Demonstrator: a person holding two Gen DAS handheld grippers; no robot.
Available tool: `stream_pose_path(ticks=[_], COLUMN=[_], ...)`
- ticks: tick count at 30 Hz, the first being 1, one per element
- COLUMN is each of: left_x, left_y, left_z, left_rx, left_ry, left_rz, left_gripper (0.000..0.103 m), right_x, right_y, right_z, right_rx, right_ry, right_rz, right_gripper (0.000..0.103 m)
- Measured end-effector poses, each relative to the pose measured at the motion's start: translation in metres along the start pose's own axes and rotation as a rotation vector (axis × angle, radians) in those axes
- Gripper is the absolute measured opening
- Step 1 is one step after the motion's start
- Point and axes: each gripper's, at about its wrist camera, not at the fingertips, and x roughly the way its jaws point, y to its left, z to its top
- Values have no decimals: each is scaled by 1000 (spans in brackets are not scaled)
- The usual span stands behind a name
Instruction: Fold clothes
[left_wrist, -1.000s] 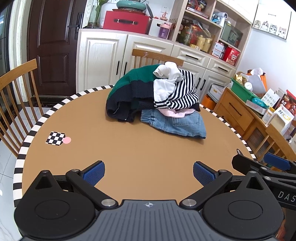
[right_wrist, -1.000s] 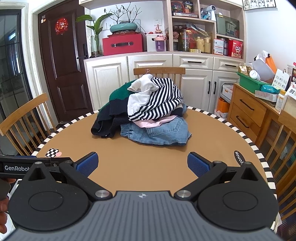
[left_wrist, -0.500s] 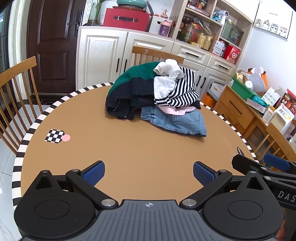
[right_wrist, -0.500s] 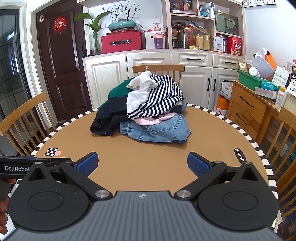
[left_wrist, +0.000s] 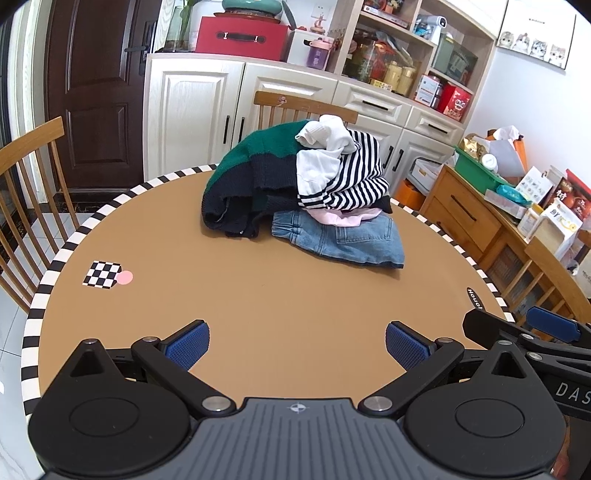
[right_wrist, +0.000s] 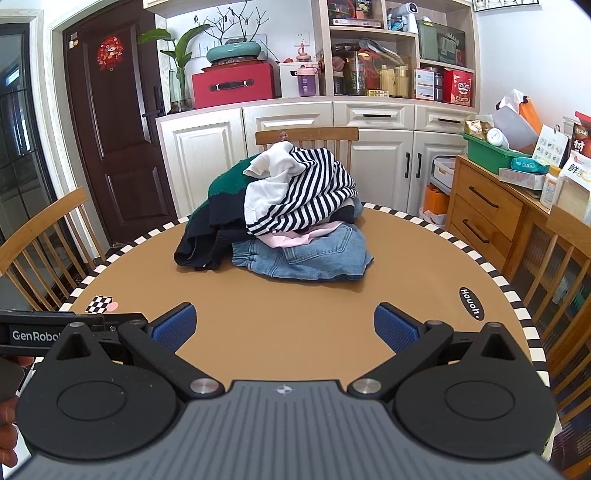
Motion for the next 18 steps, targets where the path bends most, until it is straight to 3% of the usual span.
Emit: stream_pose_path(ticks=[18], left_x=[0], left_y=[29], left_z=[-3], left_rx=[17], left_ry=[54], left_rz=[-30], left_gripper=[103], right_x=[-5], right_y=[33], right_z=[-13], right_rx=[-20], right_ry=[31], right_rz=[-66], right_gripper=[103])
